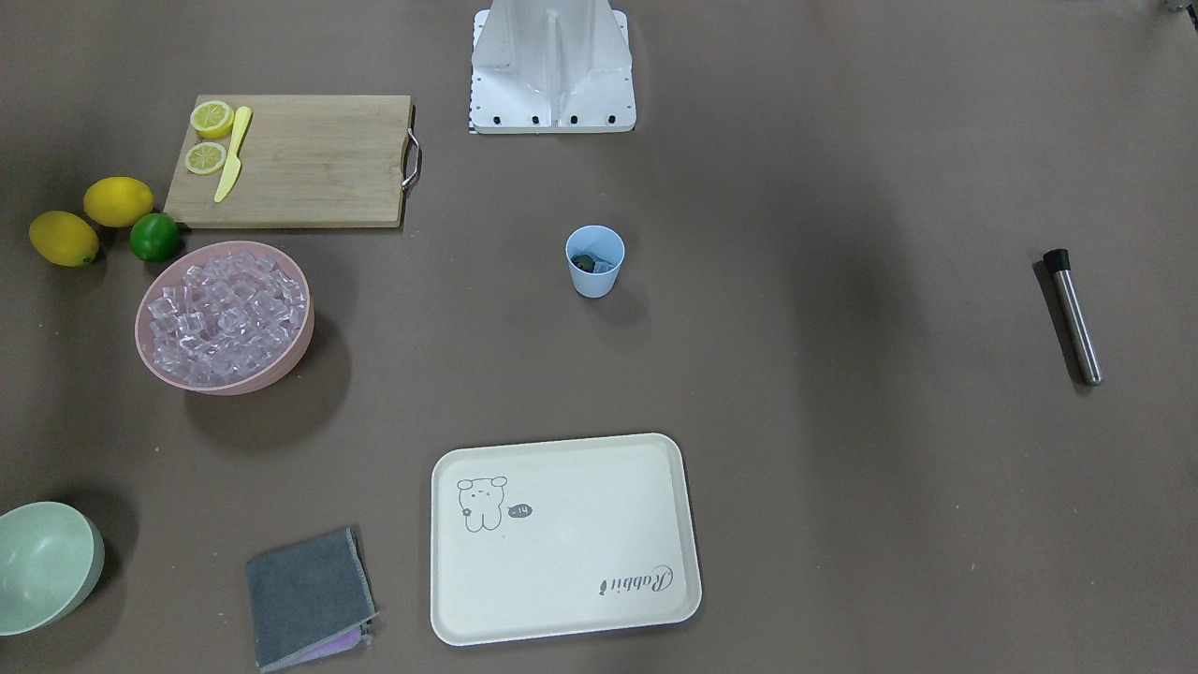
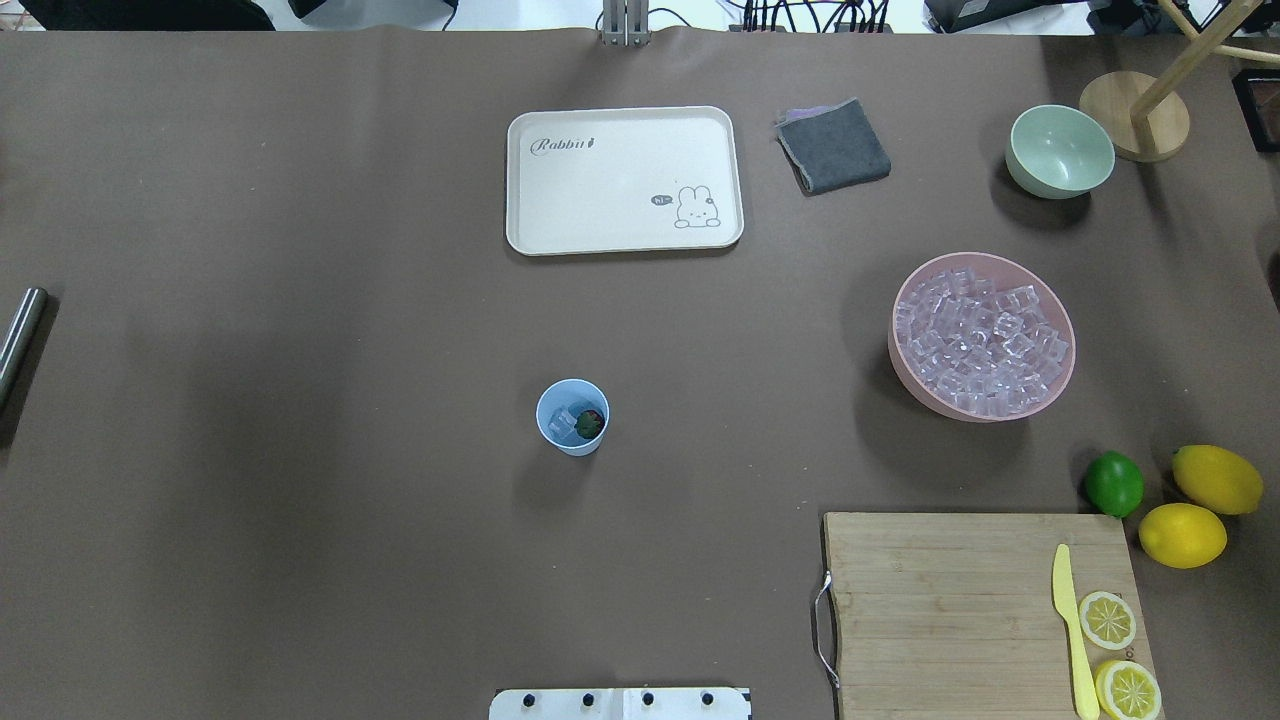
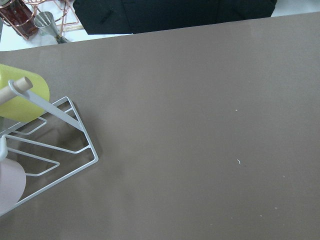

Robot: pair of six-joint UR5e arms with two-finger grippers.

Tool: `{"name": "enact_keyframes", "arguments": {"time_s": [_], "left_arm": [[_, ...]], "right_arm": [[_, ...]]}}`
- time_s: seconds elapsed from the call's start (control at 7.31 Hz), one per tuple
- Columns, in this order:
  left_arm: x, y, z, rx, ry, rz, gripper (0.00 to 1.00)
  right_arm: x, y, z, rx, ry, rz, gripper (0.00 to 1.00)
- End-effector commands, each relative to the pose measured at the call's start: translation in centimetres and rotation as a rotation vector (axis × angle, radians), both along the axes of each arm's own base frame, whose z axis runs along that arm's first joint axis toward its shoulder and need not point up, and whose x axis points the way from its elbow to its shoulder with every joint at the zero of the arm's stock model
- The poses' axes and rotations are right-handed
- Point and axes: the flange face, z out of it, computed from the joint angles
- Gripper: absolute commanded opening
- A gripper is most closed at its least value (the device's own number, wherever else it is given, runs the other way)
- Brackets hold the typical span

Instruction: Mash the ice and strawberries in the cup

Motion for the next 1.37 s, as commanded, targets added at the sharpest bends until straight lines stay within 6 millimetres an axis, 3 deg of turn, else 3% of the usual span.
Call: {"name": "enact_keyframes", "arguments": {"time_s": [0.0, 0.41, 0.55, 0.68, 1.23], "left_arm": [[-1.2, 3.8, 2.4, -0.045, -0.013, 0.051, 0.98], [-1.3, 5.5, 4.1, -0.068, -0.01, 0.052, 0.98], [-1.3, 5.6, 4.3, -0.071, -0.01, 0.052, 0.98], [-1.3, 5.6, 4.2, -0.068, -0.01, 0.052, 0.98], [-1.2, 5.3, 4.0, -0.066, -0.01, 0.053, 0.98]], "right_arm": [[0.1, 1.0, 2.1, -0.039, 0.001, -0.005, 1.0], [1.1, 4.1, 9.2, -0.048, 0.006, -0.048, 1.0], [2.1, 5.4, 10.3, -0.043, 0.004, -0.031, 1.0], [2.9, 6.1, 10.9, -0.049, 0.003, -0.014, 1.0], [3.3, 6.1, 10.6, -0.044, 0.001, -0.003, 1.0]]}}
